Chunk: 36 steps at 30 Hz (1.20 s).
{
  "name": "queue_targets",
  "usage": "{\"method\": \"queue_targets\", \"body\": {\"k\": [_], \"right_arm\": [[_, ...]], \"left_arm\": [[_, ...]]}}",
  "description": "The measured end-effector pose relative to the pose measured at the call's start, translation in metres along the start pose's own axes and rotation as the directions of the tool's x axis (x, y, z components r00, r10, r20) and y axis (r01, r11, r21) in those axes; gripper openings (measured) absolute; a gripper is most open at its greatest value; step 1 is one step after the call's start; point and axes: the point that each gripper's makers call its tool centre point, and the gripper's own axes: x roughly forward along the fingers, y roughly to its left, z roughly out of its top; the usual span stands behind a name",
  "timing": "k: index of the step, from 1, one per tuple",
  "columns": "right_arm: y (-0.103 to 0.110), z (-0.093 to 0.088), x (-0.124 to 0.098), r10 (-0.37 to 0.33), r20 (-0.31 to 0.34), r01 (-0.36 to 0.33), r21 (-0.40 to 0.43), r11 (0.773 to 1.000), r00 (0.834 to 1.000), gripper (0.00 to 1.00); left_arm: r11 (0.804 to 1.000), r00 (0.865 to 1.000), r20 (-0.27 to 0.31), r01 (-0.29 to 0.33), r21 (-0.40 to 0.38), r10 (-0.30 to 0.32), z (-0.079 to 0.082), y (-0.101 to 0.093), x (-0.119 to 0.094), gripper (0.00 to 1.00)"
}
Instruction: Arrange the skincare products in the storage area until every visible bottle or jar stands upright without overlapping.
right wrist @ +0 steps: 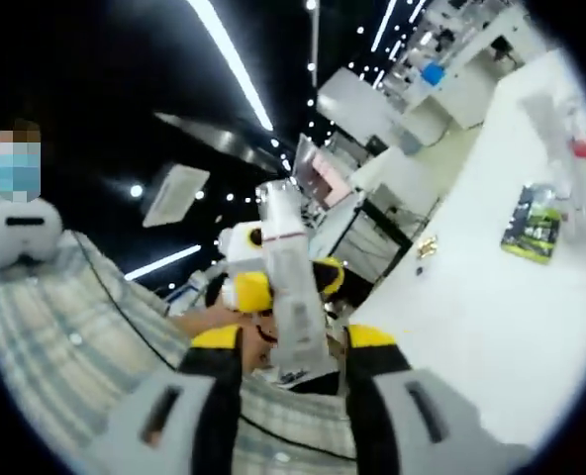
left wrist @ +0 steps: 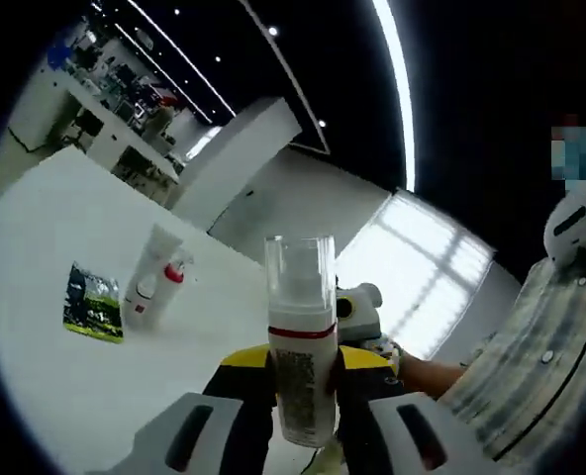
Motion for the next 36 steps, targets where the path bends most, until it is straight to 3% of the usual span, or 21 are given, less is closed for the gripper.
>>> {"method": "queue_targets", "body": {"k": [5, 9, 12, 14, 15, 17, 19, 21, 24, 26, 29, 36], "right_arm": [[-0.006, 0.006, -0.007, -0.065, 0.008, 0.066, -0.083, 0.994, 0.998, 0.41], [-0.008, 0.025, -0.014, -0.117, 0.075, 0.127, -0.156, 0.98, 0.99, 0.42], [-0.004, 0.034, -0.01, -0.153, 0.091, 0.172, -0.265, 0.949, 0.984, 0.42], [-0.002, 0.034, -0.007, -0.163, 0.081, 0.18, -0.296, 0.938, 0.983, 0.42], [-0.001, 0.034, -0.002, -0.189, 0.067, 0.2, -0.349, 0.916, 0.98, 0.42], [-0.001, 0.034, 0.002, -0.207, 0.058, 0.213, -0.389, 0.896, 0.977, 0.4], [0.002, 0.037, 0.007, -0.209, 0.07, 0.219, -0.385, 0.896, 0.975, 0.36], [-0.001, 0.04, 0.007, -0.233, 0.086, 0.247, -0.409, 0.879, 0.969, 0.31], [-0.002, 0.04, 0.007, -0.234, 0.085, 0.248, -0.386, 0.888, 0.969, 0.31], [-0.007, 0.041, 0.005, -0.27, 0.094, 0.285, -0.387, 0.877, 0.958, 0.29], [-0.012, 0.041, 0.002, -0.295, 0.091, 0.306, -0.391, 0.868, 0.951, 0.23], [-0.011, 0.046, 0.003, -0.285, 0.117, 0.308, -0.383, 0.871, 0.951, 0.21]], "left_arm": [[0.995, 0.998, -0.032, -0.043, 0.087, 0.046, -0.004, 0.006, 0.001, 0.23], [0.984, 0.995, -0.061, -0.07, 0.162, 0.081, -0.008, 0.009, 0.003, 0.23], [0.978, 0.993, -0.074, -0.08, 0.191, 0.095, -0.011, 0.008, 0.006, 0.23], [0.973, 0.991, -0.074, -0.091, 0.211, 0.109, -0.012, 0.008, 0.008, 0.23], [0.969, 0.99, -0.078, -0.099, 0.226, 0.12, -0.012, 0.009, 0.01, 0.23], [0.963, 0.988, -0.079, -0.111, 0.244, 0.134, -0.012, 0.01, 0.013, 0.23], [0.956, 0.984, -0.086, -0.128, 0.264, 0.156, -0.014, 0.012, 0.014, 0.23], [0.949, 0.983, -0.082, -0.137, 0.284, 0.167, -0.013, 0.012, 0.016, 0.23], [0.934, 0.979, -0.085, -0.151, 0.324, 0.188, -0.013, 0.012, 0.017, 0.23], [0.925, 0.976, -0.087, -0.156, 0.346, 0.197, -0.014, 0.011, 0.018, 0.23], [0.922, 0.976, -0.09, -0.156, 0.354, 0.199, -0.015, 0.01, 0.02, 0.23], [0.911, 0.974, -0.08, -0.167, 0.376, 0.212, -0.013, 0.01, 0.023, 0.23]]}}
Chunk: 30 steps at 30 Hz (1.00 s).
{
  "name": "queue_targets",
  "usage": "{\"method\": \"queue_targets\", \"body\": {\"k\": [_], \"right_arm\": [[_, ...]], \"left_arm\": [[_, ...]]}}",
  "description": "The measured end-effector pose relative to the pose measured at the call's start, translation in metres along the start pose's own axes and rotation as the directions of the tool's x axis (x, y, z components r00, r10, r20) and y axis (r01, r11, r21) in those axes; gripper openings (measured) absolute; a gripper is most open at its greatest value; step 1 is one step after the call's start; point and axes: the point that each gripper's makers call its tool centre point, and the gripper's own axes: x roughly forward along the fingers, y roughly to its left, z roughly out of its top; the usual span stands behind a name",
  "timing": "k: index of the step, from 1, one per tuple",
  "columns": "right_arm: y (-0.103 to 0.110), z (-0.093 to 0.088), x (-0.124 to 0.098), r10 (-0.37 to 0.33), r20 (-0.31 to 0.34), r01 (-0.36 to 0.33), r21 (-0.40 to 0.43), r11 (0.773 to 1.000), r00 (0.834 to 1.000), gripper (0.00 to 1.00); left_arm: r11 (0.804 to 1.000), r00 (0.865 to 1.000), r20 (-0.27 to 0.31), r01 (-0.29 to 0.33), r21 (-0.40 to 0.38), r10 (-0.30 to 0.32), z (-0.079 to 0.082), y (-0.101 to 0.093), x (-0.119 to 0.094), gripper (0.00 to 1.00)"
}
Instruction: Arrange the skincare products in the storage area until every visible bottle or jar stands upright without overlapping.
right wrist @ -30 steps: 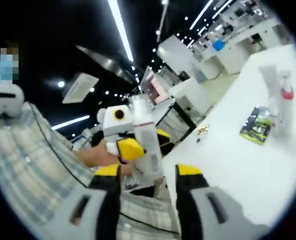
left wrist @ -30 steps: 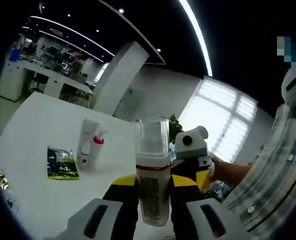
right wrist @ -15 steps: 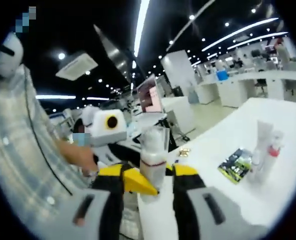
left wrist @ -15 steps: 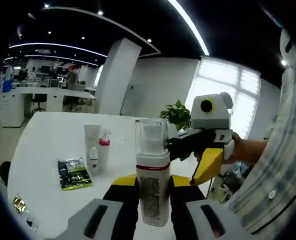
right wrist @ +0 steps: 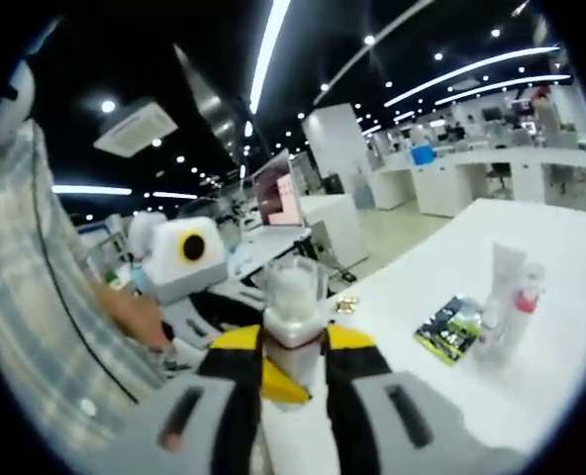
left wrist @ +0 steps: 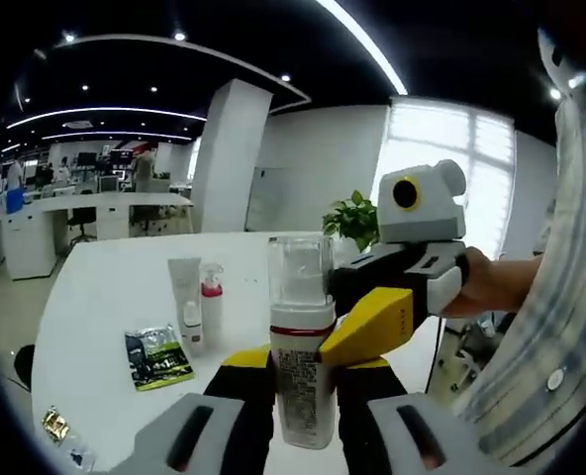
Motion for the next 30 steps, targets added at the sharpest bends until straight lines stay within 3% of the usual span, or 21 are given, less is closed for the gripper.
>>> {"method": "queue_targets", "body": {"k": [12, 17, 22, 30], "right_arm": [[-0.005, -0.002, 0.003, 0.007, -0.01, -0.007, -0.033, 0.999, 1.0, 0.2], [-0.013, 0.001, 0.006, -0.005, -0.01, 0.005, -0.069, 0.998, 1.0, 0.2], [-0.038, 0.006, 0.008, -0.045, 0.005, 0.046, -0.094, 0.995, 0.999, 0.2], [-0.084, 0.006, 0.013, -0.12, 0.032, 0.123, -0.137, 0.983, 0.992, 0.21]], "left_arm": [[1.0, 1.0, -0.003, -0.007, -0.018, 0.007, -0.002, 0.006, 0.003, 0.24], [0.996, 0.996, -0.035, -0.082, -0.035, 0.081, -0.012, 0.022, -0.004, 0.3], [0.985, 0.986, -0.067, -0.158, -0.069, 0.153, -0.022, 0.04, -0.021, 0.37], [0.962, 0.965, -0.086, -0.254, -0.101, 0.246, -0.031, 0.056, -0.051, 0.39]]}}
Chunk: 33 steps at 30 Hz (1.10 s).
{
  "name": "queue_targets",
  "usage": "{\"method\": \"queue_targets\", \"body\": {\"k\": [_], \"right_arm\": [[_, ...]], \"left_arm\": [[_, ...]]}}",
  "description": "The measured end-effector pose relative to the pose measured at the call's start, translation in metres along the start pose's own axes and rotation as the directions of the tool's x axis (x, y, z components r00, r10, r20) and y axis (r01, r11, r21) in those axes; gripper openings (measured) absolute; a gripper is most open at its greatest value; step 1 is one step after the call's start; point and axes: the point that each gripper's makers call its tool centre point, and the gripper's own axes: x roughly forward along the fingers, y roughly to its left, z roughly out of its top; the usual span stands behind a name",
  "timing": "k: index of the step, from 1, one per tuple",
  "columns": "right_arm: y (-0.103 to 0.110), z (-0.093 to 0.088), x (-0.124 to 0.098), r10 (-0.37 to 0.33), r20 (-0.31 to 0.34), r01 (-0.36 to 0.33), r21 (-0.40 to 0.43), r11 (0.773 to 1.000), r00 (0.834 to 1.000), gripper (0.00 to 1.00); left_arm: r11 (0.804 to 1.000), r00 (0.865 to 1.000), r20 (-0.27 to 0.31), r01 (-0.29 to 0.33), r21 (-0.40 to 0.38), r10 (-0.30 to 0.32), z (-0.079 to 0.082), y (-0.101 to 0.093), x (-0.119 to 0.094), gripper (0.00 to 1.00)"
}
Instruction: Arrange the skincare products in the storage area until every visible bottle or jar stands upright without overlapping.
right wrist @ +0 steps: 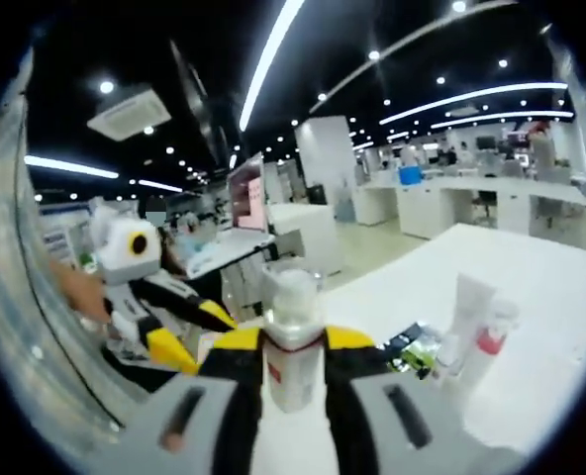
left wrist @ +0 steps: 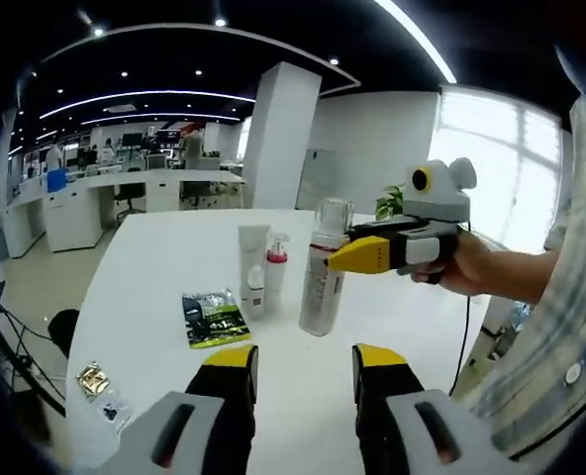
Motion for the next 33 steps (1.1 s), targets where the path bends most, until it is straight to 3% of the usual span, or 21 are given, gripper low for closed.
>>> {"method": "queue_targets", "body": {"k": [14, 30, 33], "right_arm": [[-0.074, -0.024, 0.012, -0.158, 0.009, 0.159, -0.038, 0.987, 0.987, 0.2], [-0.114, -0.068, 0.017, -0.252, -0.061, 0.245, -0.108, 0.963, 0.966, 0.2], [-0.124, -0.074, 0.017, -0.277, -0.048, 0.27, -0.113, 0.956, 0.96, 0.2]], "left_arm": [[0.994, 0.995, -0.002, -0.095, -0.059, 0.095, -0.016, 0.017, -0.033, 0.39], [0.987, 0.994, -0.018, -0.112, -0.117, 0.111, -0.038, 0.018, -0.048, 0.39], [0.985, 0.993, -0.034, -0.116, -0.126, 0.113, -0.046, 0.017, -0.052, 0.39]]}}
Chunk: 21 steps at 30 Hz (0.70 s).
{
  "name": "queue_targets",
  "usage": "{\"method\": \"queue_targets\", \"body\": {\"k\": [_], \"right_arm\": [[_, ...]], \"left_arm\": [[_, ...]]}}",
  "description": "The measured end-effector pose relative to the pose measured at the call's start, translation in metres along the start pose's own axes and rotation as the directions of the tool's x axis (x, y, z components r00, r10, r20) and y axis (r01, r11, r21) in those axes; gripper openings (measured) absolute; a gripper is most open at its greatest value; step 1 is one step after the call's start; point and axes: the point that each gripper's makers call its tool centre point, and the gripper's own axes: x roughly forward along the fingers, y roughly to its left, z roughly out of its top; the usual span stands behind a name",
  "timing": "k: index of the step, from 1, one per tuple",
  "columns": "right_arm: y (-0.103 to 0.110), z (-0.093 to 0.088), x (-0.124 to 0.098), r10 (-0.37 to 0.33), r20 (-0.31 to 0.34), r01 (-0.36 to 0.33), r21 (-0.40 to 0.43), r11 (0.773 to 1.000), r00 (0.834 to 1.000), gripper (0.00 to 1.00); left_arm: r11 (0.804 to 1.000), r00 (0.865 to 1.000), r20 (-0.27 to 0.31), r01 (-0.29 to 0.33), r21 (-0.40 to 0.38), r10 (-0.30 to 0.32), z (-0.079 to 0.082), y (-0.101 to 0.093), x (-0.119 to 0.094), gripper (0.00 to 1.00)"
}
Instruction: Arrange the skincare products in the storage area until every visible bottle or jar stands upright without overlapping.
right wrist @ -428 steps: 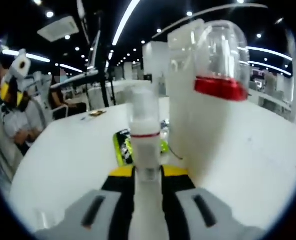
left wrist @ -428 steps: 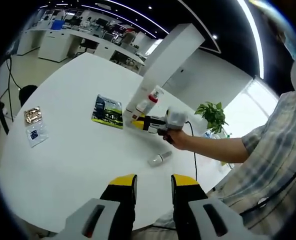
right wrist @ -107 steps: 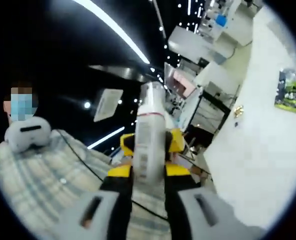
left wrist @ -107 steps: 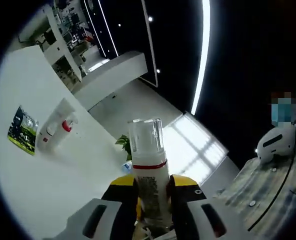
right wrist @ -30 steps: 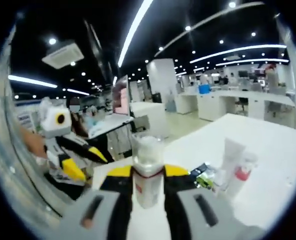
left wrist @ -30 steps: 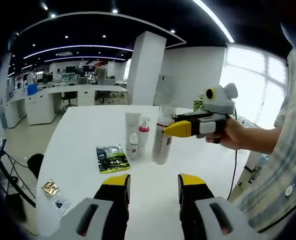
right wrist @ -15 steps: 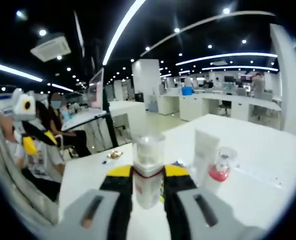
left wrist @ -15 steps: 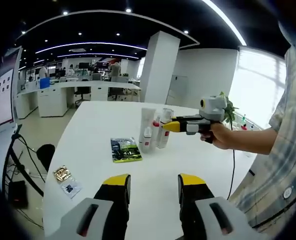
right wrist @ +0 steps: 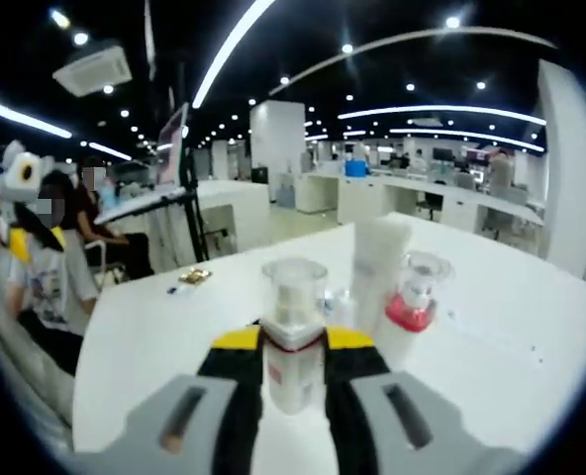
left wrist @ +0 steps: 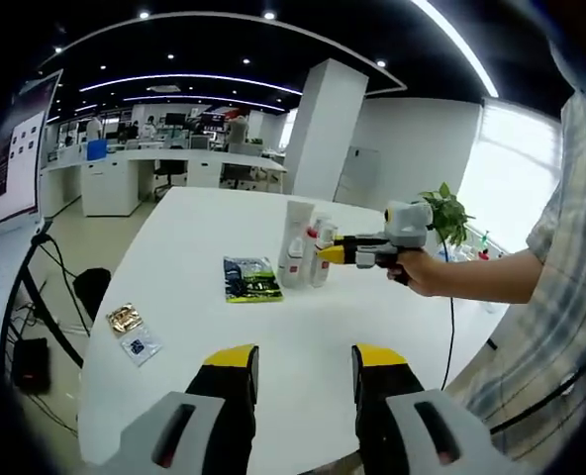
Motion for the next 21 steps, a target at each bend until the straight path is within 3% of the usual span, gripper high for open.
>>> {"method": "queue_targets", "body": {"k": [3, 13, 21], "right_arm": [[-0.007, -0.002, 0.0, -0.026, 0.027, 0.027, -0.041, 0.999, 0.999, 0.2], [-0.023, -0.031, 0.001, -0.048, 0.025, 0.047, 0.001, 0.999, 0.999, 0.2], [-0.03, -0.041, 0.009, -0.069, 0.014, 0.069, -0.007, 0.998, 0.998, 0.2]], "left_arm": [[1.0, 1.0, -0.006, -0.003, -0.007, 0.003, -0.001, 0.001, -0.003, 0.39], [1.0, 1.0, 0.008, -0.028, -0.004, 0.028, 0.006, 0.006, -0.009, 0.39], [0.999, 0.999, 0.014, -0.049, -0.007, 0.049, 0.006, 0.007, -0.013, 0.39]]}}
